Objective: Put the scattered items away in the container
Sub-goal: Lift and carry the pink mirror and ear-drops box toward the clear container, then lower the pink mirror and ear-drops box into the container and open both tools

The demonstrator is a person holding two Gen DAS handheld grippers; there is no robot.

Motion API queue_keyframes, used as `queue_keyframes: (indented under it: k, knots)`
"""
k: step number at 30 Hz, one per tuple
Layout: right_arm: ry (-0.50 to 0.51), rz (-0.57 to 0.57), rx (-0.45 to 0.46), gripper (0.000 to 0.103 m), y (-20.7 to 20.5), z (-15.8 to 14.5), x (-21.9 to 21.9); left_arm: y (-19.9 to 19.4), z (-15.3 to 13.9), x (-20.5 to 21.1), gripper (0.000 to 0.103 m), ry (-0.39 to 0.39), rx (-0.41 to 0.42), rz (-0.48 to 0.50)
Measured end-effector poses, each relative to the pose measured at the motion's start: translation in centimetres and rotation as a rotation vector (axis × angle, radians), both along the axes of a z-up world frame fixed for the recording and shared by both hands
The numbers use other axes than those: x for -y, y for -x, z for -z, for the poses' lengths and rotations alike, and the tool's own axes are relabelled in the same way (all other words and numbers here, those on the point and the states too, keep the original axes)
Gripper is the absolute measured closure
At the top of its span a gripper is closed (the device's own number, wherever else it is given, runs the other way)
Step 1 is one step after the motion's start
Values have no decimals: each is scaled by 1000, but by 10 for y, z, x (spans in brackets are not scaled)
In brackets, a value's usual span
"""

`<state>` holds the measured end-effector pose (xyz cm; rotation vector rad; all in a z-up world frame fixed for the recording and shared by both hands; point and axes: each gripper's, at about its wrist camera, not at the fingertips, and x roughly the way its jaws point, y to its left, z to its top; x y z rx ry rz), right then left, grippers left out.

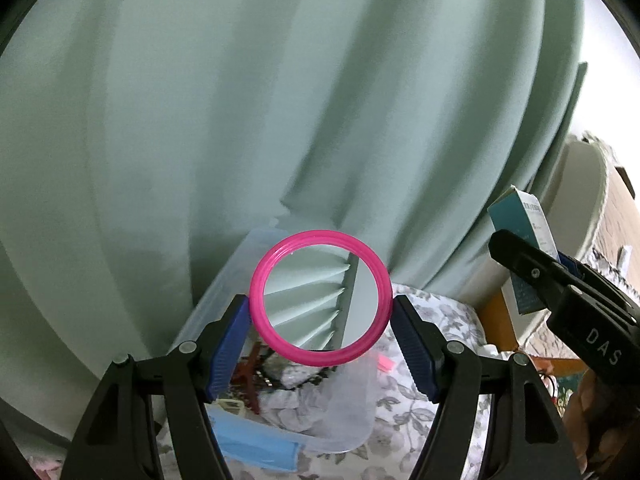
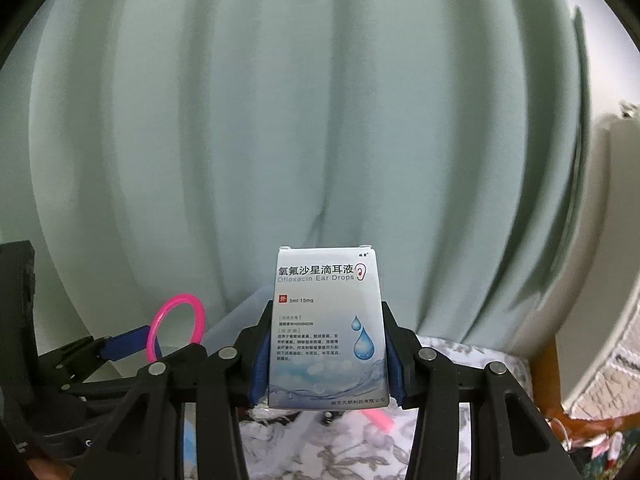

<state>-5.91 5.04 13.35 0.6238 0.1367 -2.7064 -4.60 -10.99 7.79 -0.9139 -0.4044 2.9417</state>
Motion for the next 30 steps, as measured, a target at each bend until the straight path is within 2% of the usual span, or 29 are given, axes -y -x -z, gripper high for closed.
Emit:
queue_keyframes:
  k: [12, 24, 30]
  knots:
    - [-40, -63, 27, 54, 19, 4, 31, 3, 10, 37, 30, -25, 22, -70]
    - [-122, -82, 170, 54, 58, 61, 47, 22, 47, 55, 30, -38, 120, -89]
    - [-128, -81, 232, 54, 71, 76, 54, 31, 64, 58, 30, -36, 164, -90]
